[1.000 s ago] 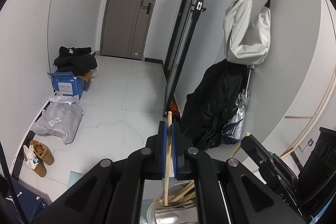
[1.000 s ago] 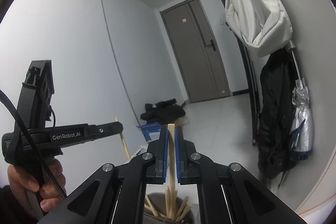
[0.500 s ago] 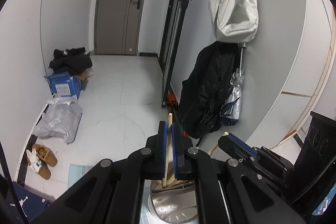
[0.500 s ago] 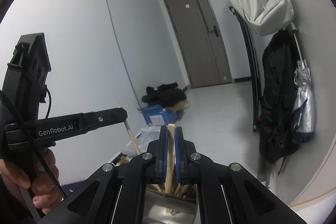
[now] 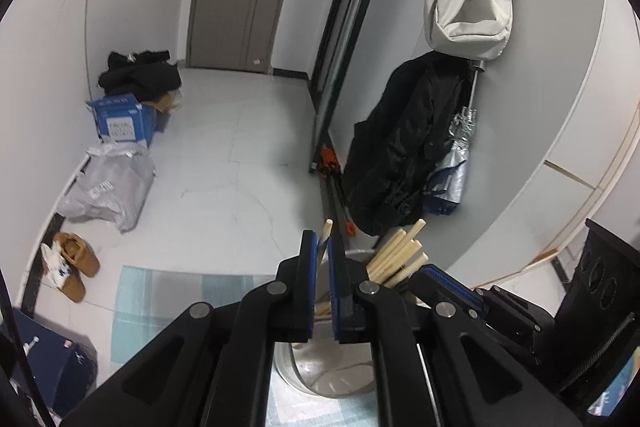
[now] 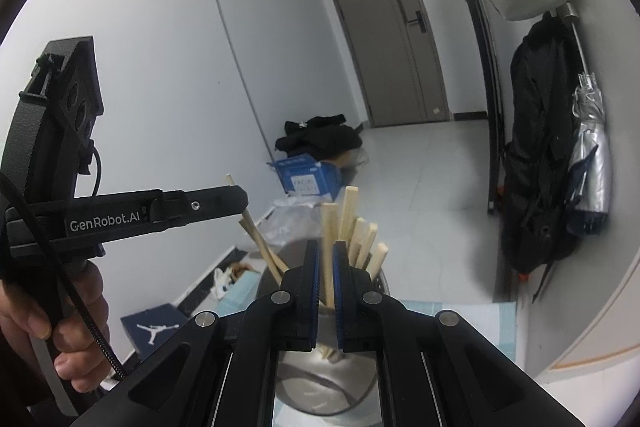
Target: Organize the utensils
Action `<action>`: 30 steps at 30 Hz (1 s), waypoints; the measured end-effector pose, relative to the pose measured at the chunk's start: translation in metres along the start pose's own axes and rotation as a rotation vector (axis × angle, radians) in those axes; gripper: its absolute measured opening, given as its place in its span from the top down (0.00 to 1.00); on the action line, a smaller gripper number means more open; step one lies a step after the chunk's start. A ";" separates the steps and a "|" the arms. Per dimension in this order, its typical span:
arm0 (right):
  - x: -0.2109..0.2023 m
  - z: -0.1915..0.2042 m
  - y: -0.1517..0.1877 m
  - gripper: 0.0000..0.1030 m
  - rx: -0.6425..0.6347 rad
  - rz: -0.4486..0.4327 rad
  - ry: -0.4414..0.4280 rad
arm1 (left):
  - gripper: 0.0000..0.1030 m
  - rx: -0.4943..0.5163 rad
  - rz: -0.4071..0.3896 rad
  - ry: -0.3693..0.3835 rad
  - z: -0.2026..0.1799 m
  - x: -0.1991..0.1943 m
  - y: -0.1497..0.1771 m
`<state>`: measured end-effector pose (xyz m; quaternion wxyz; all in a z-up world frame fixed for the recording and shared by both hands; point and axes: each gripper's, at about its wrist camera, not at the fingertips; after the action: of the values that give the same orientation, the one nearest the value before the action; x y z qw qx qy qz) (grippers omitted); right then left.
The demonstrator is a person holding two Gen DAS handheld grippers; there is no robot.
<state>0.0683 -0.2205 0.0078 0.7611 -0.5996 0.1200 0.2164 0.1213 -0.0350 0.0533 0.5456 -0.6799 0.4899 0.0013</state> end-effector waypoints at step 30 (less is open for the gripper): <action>-0.138 0.001 0.018 0.13 0.030 -0.148 0.098 | 0.01 0.029 -0.283 -0.254 -0.054 -0.113 0.042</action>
<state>-0.0614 -0.2417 0.0541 0.7770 -0.6053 0.1159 0.1282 0.0056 0.0029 0.1050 0.6074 -0.7286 0.3166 0.0032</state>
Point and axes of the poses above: each gripper's, at about its wrist camera, not at the fingertips, and x roughly the way its jaws point, z to its left, y to its underside, and after that the axes turned 13 degrees about y, right-handed
